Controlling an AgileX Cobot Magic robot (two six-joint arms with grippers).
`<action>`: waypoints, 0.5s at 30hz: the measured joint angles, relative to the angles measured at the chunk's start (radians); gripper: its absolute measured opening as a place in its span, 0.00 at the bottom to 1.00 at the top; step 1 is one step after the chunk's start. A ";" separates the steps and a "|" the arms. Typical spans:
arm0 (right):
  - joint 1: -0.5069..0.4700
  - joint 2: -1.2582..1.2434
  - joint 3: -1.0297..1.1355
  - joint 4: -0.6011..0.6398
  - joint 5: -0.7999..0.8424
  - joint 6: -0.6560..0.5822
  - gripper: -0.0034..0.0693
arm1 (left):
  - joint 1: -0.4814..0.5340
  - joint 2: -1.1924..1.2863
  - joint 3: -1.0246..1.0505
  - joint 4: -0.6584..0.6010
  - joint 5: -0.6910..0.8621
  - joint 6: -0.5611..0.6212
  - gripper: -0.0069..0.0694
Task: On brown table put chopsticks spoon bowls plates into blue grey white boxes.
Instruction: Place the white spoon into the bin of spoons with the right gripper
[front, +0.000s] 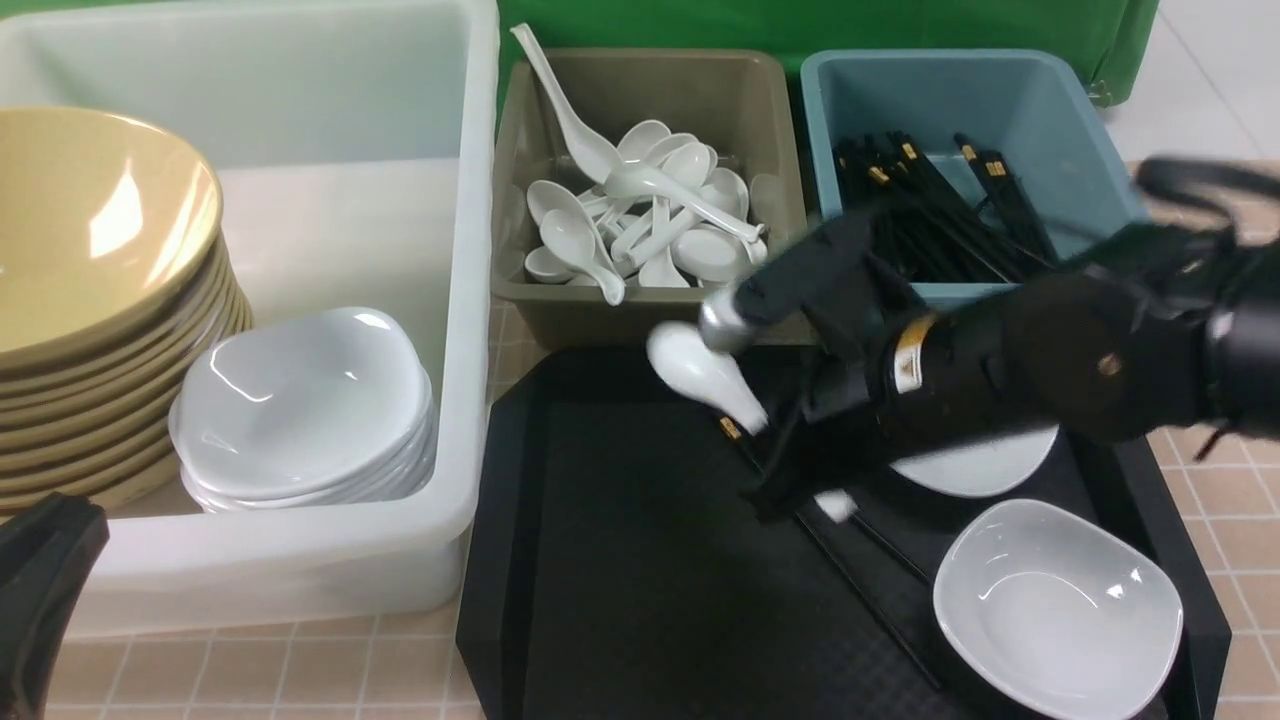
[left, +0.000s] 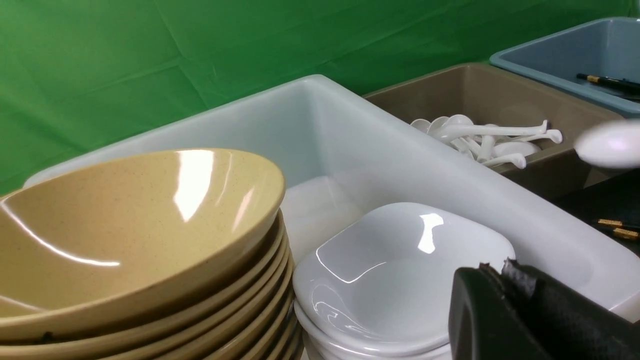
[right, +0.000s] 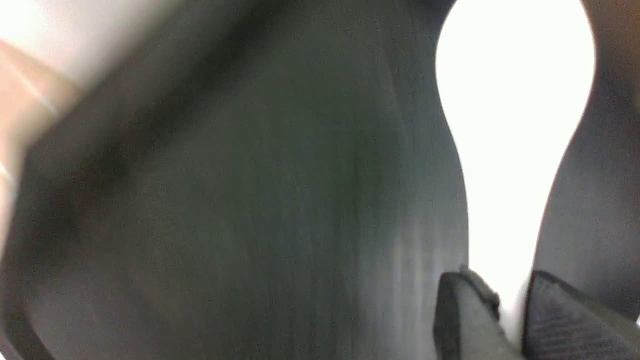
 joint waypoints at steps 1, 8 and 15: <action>0.003 -0.006 -0.019 0.000 -0.038 -0.010 0.29 | 0.000 0.000 0.000 0.002 -0.001 0.000 0.10; -0.049 0.168 -0.264 0.001 -0.400 -0.096 0.29 | 0.000 0.000 0.000 0.020 -0.012 0.000 0.10; -0.154 0.512 -0.665 0.001 -0.075 -0.070 0.32 | 0.000 0.000 0.000 0.043 -0.014 -0.001 0.10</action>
